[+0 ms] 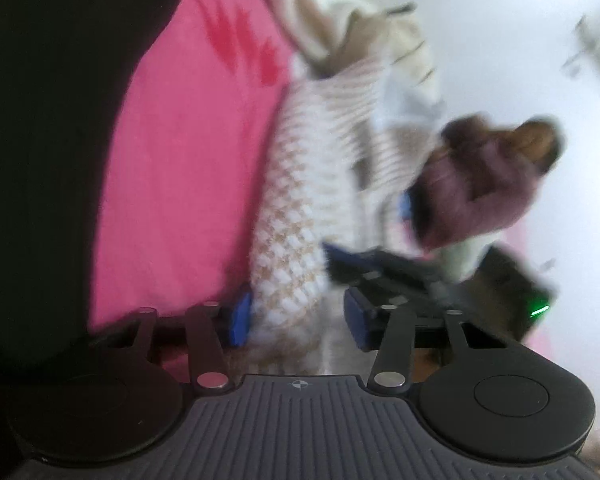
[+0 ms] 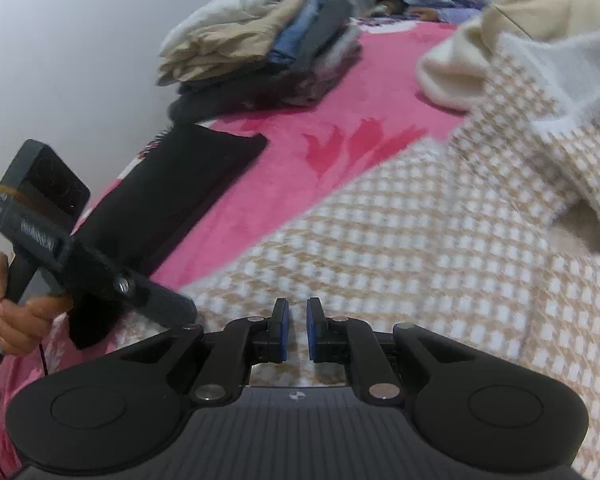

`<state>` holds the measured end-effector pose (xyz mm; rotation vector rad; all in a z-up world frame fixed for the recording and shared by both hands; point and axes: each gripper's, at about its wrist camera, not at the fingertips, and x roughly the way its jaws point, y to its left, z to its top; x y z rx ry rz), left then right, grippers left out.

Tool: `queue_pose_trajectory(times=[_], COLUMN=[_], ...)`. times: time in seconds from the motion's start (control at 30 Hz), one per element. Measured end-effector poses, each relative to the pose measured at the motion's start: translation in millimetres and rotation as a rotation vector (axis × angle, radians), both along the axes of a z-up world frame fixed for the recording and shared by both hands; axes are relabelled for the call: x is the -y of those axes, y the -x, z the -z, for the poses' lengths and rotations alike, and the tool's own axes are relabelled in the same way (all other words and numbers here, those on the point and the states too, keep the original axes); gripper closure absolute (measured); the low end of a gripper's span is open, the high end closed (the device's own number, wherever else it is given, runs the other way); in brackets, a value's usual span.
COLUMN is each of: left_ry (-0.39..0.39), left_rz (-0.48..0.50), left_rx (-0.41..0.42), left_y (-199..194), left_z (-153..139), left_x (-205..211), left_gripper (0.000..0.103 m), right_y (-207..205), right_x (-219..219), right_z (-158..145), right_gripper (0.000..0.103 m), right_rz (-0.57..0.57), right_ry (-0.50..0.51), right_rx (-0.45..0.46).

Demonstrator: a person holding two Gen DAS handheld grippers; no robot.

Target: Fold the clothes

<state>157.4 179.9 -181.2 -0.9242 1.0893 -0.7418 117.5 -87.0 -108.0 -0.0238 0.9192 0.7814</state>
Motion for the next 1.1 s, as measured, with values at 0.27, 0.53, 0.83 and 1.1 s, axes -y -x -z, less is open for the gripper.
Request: queue_pose_trajectory(times=[0.27, 0.53, 0.83, 1.1], left_ry=[0.040, -0.095, -0.310, -0.473], left_rz=[-0.077, -0.080, -0.119, -0.028], left_rx=[-0.011, 0.035, 0.127, 0.357], left_y=[16.5, 14.2, 25.3, 69.4], left_z=[2.7, -0.6, -12.3, -61.2], left_x=[-10.1, -11.4, -10.5, 28.0], left_gripper=[0.078, 0.081, 0.078, 0.076], right_y=[26.0, 27.8, 26.6, 43.7], right_x=[-11.4, -41.7, -41.6, -6.9], right_z=[-25.1, 0.6, 9.8, -14.3], right_gripper=[0.093, 0.095, 0.099, 0.094], right_rz=[-0.136, -0.155, -0.104, -0.057], right_ry=[-0.019, 0.024, 0.011, 0.138], right_rx=[0.057, 0.043, 0.024, 0.015])
